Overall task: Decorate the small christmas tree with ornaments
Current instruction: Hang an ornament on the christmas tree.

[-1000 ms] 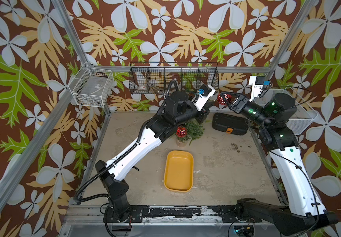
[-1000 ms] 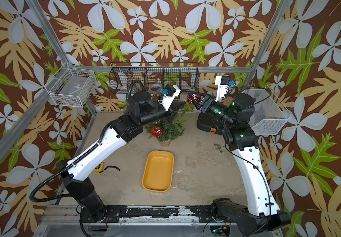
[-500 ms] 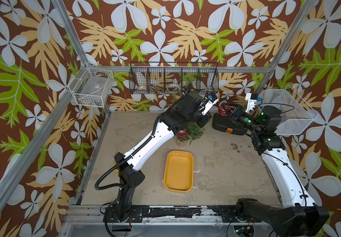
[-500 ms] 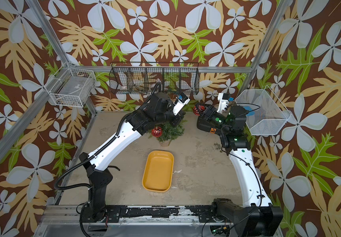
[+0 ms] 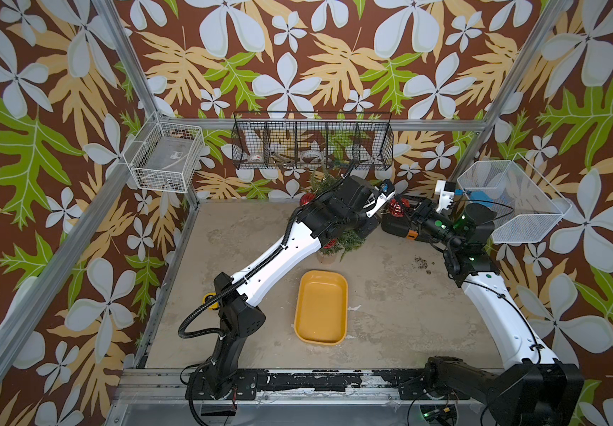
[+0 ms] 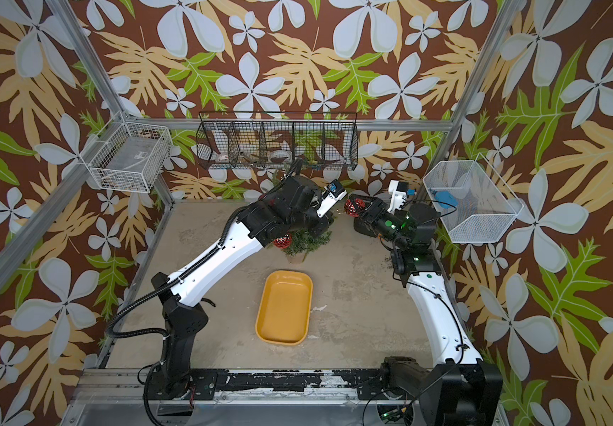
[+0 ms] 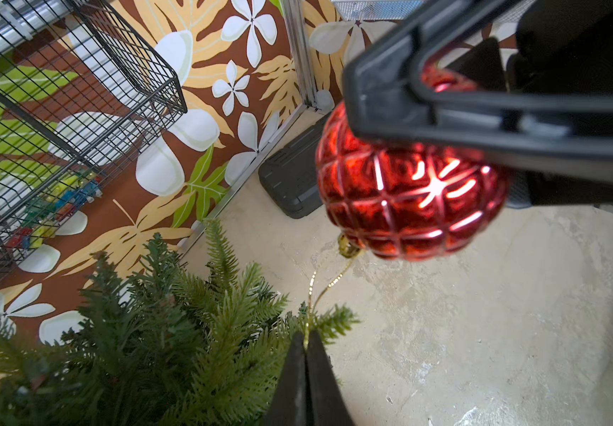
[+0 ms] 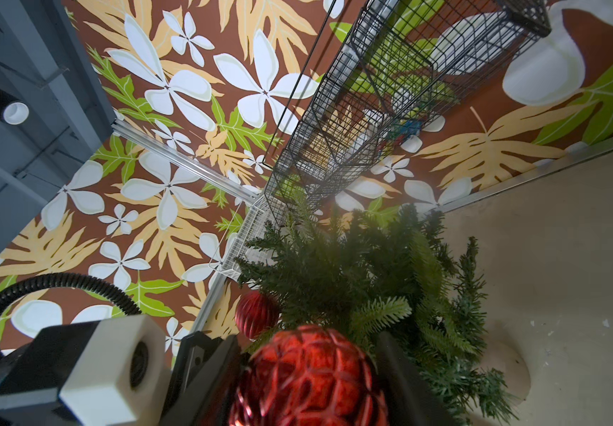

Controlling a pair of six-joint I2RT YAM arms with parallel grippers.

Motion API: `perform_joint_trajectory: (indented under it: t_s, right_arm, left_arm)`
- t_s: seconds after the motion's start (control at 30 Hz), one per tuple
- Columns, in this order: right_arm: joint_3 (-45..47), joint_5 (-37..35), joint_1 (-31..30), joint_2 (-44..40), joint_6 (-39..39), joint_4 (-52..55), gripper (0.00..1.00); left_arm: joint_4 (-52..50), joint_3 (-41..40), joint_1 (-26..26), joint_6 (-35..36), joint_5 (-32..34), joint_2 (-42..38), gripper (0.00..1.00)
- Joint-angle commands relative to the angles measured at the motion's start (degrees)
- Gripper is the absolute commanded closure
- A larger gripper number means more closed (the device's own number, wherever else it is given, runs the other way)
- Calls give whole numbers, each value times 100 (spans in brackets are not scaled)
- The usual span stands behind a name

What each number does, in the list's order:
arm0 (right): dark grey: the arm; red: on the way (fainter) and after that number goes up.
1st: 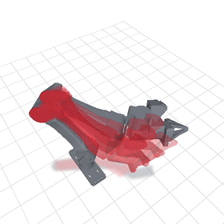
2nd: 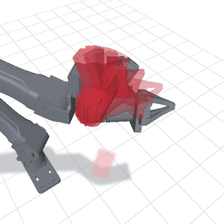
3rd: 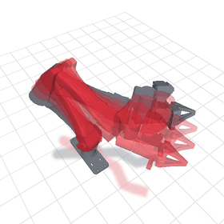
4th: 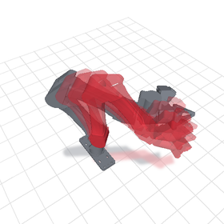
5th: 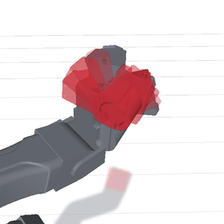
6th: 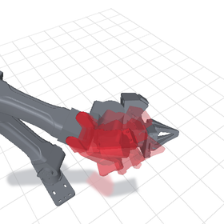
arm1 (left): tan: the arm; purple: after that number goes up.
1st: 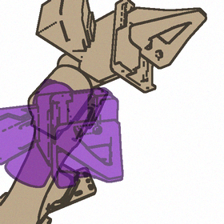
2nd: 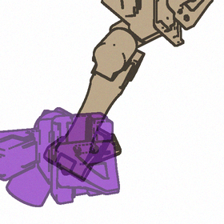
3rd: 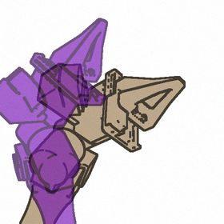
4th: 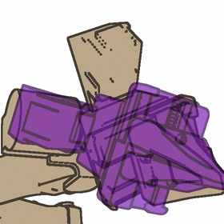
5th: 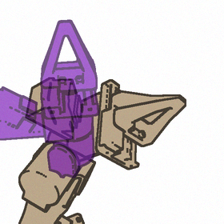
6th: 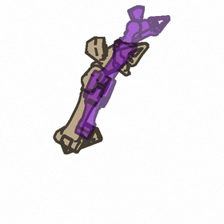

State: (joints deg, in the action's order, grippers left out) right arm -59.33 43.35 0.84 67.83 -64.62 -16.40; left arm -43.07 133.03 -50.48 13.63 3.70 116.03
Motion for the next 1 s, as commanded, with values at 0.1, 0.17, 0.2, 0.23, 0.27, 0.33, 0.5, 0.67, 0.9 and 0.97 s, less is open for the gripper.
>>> perform_joint_trajectory:
  t_s: [0.1,0.17,0.2,0.23,0.27,0.33,0.5,0.67,0.9,0.97]
  right_arm:
    - [215,190,8,0,-574,-760,58]
    - [253,191,10,25,-578,-768,58]
    - [268,200,4,47,-579,-782,58]
    - [279,207,4,70,-586,-798,58]
    - [286,212,4,79,-587,-805,58]
    - [295,217,6,82,-590,-807,58]
    - [290,193,7,88,-530,-760,59]
    - [333,182,4,125,-500,-743,59]
    - [413,122,2,158,-402,-670,59]
    - [423,115,8,159,-397,-664,59]
  left_arm:
    - [-95,39,-23,22,145,53,100]
    - [-96,40,-31,26,142,66,100]
    - [-96,47,-28,26,145,74,100]
    - [-96,46,-27,26,153,69,100]
    - [-98,44,-24,26,163,79,100]
    - [-109,55,-27,34,204,94,100]
    - [-167,71,-32,26,225,84,100]
    - [-167,70,-40,42,249,95,100]
    - [-191,82,-43,42,183,121,100]
    - [-218,82,-53,35,185,119,100]
